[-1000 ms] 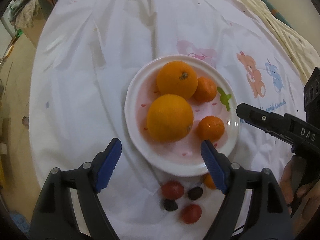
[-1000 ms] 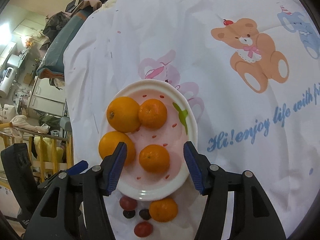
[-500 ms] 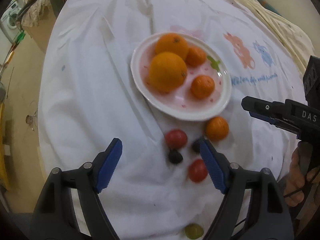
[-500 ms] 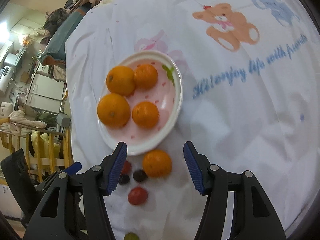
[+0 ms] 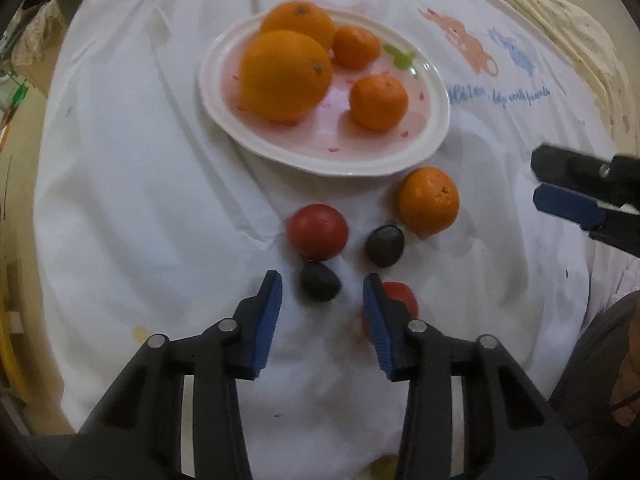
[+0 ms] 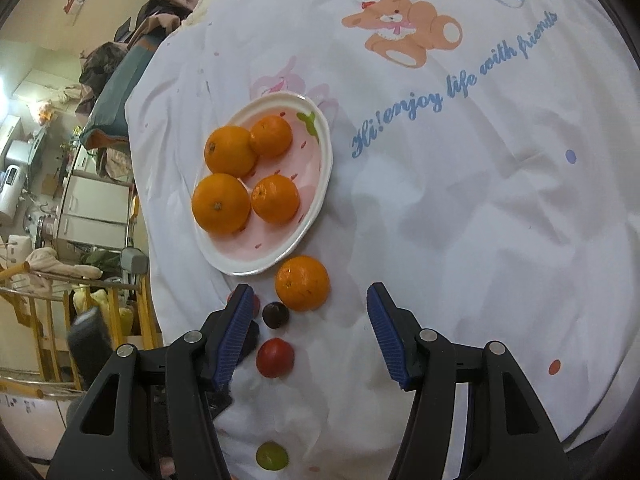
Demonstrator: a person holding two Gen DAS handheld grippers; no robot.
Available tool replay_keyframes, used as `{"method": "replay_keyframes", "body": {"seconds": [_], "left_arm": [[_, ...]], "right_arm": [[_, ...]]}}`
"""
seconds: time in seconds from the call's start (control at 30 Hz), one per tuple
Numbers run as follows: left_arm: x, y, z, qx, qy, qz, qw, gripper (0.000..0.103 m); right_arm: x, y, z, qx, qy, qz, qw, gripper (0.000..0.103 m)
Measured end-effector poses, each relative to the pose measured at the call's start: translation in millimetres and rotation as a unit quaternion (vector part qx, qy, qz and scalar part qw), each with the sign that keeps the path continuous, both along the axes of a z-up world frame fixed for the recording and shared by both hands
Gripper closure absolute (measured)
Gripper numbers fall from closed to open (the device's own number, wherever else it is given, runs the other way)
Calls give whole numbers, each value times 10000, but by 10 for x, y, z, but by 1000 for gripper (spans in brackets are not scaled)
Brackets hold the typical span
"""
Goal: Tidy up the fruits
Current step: 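Grasp a dark plum beside the plate with the left tool, then grasp the other dark plum with the right tool while the left tool holds its plum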
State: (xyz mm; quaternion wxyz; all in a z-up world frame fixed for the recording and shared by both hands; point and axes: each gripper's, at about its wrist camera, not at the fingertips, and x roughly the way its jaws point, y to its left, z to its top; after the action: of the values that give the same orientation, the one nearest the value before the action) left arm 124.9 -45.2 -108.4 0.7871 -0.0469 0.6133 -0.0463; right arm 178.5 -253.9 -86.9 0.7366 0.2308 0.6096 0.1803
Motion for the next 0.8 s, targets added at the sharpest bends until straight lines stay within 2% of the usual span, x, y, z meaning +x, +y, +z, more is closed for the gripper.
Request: {"method": "replay_keyframes", "body": {"seconds": [0.07,0.1,0.4,0.5,0.67,0.8], "left_arm": [[26,-51,-24,85,6,-38,10000,78],[37,-61,-45,129,36,-32,9999,84],[27,7,-39,16,186,37,9998,85],[-16,106,69,-82,163,186,9997,85],[-97,343,309,-177,-58,511,9985,85],[-139,495,392,-240,-131,766,9967,85]], "right_arm": [[1,7,4,31,-4,6,10000,41],[1,10,4,21,-5,14,10000,41],[21,41,-16,13,25,69,10000,41],[8,75,-26,45,74,134,9999,41],[-71,183,-103,350,429,66,9984,41],[-112,371,-268,259,775,170,9965,42]]}}
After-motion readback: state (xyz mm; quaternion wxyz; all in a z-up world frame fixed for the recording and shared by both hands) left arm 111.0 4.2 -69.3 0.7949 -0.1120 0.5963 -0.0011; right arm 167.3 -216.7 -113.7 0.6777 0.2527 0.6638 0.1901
